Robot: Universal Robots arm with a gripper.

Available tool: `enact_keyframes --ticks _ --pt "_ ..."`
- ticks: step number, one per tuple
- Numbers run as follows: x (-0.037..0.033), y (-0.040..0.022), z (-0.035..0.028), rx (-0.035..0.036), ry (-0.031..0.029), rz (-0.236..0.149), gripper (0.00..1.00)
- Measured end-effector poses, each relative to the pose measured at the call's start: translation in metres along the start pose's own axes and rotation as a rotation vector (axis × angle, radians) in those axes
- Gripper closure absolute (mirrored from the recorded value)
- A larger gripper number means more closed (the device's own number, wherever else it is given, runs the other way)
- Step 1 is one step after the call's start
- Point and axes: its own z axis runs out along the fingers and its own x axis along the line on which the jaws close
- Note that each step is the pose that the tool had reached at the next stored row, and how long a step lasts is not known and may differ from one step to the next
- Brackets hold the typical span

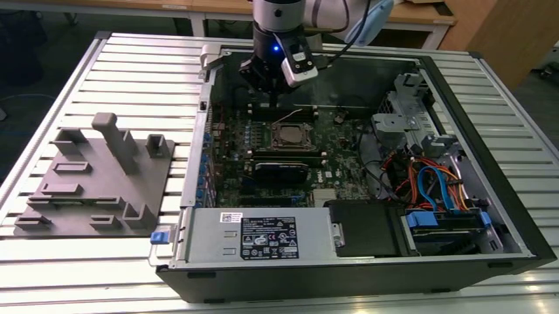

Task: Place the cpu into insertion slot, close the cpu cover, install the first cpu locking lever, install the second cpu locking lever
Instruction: 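Install the first cpu locking lever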

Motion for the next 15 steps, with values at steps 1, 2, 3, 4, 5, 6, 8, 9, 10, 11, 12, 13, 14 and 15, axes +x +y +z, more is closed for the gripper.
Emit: enact_keyframes --ticks 1,2,3,4,5,6,8,9,10,11,12,13,14,15 --pt "-0.0001 -0.0003 0.0000 -0.0013 0.0000 0.000 0.89" --pt "-0.0003 -0.0010 0.0001 -0.0134 0.0012 0.000 0.89" --pt "-0.0002 -0.0019 0.0003 -0.0292 0.0030 0.001 0.89" --pt "-0.0002 -0.0023 0.0006 -0.0357 0.0036 0.001 0.89" --pt "-0.0002 -0.0023 0.0006 -0.0357 0.0035 0.001 0.89" --pt "-0.0002 -0.0023 0.0007 -0.0357 0.0036 0.002 0.89" --pt "-0.0002 -0.0023 0.0008 -0.0358 0.0035 0.003 0.89" --pt "-0.0005 -0.0023 0.0010 -0.0358 0.0033 0.004 0.89" --pt "-0.0009 -0.0022 0.0014 -0.0359 0.0032 0.005 0.89" --pt "-0.0014 -0.0022 0.0021 -0.0361 0.0031 0.005 0.89" --pt "-0.0020 -0.0025 0.0027 -0.0372 0.0032 0.006 0.89" --pt "-0.0025 -0.0032 0.0032 -0.0384 0.0036 0.006 0.89" --pt "-0.0027 -0.0044 0.0037 -0.0396 0.0036 0.006 0.89" --pt "-0.0029 -0.0057 0.0041 -0.0400 0.0036 0.006 0.89"
